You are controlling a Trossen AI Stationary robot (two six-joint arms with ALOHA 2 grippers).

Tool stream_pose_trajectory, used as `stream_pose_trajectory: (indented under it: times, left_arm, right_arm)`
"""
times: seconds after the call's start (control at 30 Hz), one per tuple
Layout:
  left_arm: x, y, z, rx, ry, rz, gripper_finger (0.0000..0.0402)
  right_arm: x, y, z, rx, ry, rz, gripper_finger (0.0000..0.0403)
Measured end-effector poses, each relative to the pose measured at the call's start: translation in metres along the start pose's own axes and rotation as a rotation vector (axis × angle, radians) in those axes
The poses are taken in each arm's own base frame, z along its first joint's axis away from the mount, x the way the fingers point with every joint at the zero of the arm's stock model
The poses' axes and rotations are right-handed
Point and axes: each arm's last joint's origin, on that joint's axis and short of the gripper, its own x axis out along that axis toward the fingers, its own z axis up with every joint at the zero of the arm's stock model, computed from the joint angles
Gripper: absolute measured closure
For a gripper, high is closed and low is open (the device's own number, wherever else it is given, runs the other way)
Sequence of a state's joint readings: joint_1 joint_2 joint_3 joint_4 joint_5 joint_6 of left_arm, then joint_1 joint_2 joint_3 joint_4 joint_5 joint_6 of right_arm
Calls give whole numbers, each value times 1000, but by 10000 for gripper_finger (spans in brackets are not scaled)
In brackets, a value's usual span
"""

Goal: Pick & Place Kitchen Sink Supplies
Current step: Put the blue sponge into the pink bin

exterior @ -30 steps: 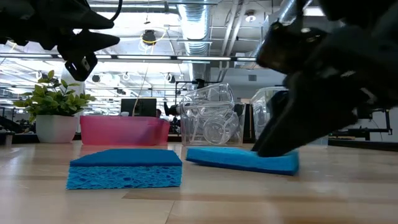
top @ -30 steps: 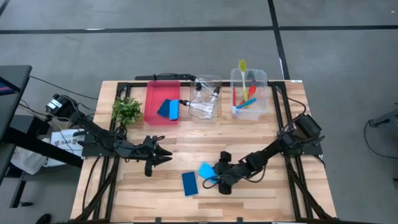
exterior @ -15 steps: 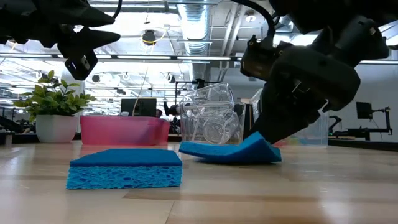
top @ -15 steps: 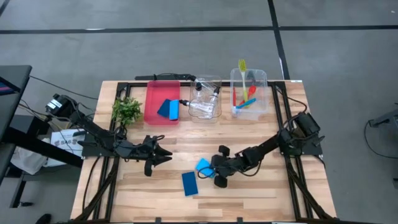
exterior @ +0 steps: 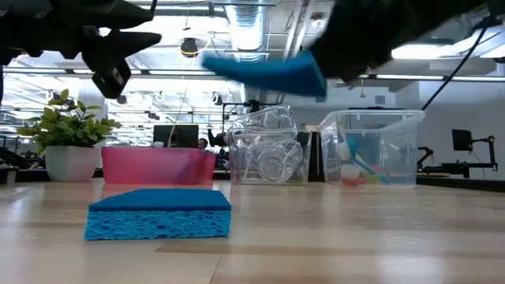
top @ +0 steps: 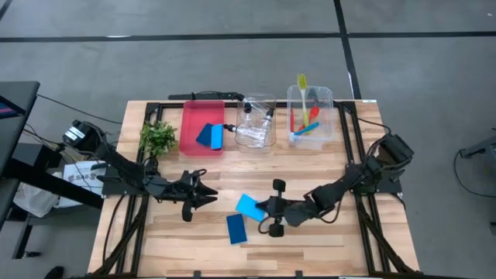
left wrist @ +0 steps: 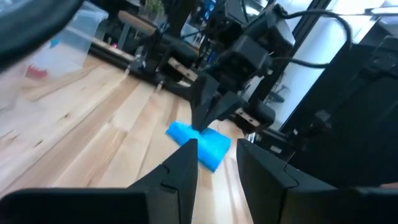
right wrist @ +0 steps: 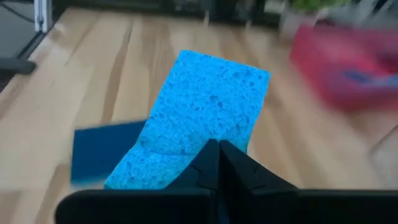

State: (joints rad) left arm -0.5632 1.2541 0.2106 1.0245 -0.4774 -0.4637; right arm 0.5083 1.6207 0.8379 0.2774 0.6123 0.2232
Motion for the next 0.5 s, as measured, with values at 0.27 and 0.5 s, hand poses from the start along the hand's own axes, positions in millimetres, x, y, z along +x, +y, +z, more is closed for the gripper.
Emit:
stream_pose_trajectory:
  times: [0.27, 0.5]
  left_arm:
    - [33, -7, -6, 9, -20, 22, 274]
    - [59, -11, -14, -6, 8, 29, 221]
  right_arm:
    - [-11, -6, 25, -69, -143, -35, 402]
    - [-8, -9, 19, -101, -97, -73, 403]
